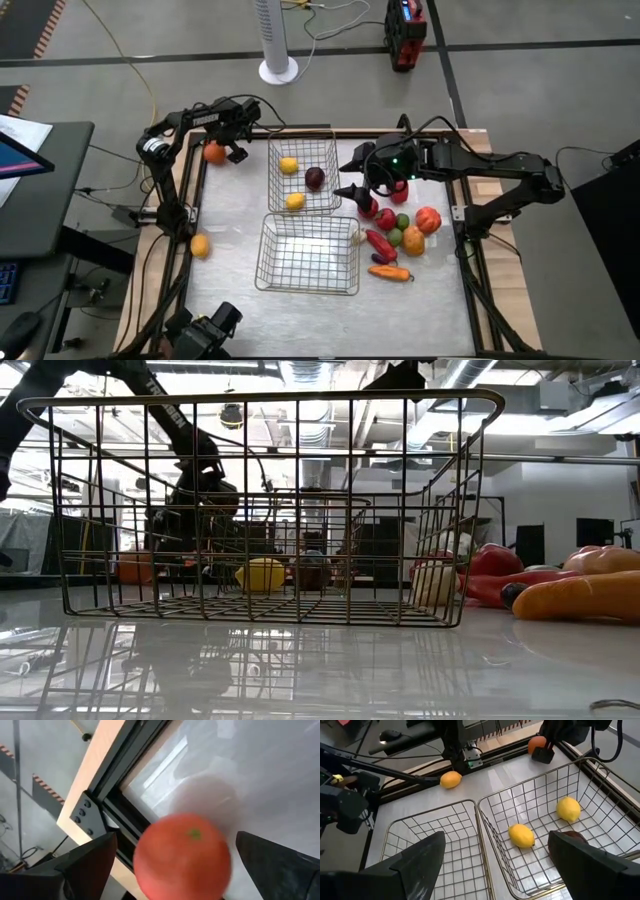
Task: Sort produce into baskets
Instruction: Put the orange into the top wire basket
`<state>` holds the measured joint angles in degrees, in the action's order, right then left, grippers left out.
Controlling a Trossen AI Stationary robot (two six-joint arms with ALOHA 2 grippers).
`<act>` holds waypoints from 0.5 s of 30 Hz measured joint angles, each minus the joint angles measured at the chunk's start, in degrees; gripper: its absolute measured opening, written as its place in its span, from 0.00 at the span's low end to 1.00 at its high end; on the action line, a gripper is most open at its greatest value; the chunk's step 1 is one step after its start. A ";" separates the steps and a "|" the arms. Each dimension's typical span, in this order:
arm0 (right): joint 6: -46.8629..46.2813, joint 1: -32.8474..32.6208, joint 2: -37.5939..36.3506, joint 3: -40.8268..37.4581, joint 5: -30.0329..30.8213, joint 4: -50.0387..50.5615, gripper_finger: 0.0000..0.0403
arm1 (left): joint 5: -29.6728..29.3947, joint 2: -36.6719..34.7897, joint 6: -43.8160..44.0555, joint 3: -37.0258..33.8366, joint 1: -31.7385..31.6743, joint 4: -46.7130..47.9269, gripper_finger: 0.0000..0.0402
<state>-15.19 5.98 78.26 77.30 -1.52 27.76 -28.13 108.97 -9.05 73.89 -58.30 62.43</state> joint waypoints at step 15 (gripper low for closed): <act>0.06 -0.33 0.00 0.00 0.04 -0.05 0.94 | -3.92 0.00 -2.19 -4.50 0.43 3.53 0.99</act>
<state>-15.14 5.65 78.26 77.30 -1.48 27.71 -32.05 108.97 -11.24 69.38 -57.87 65.96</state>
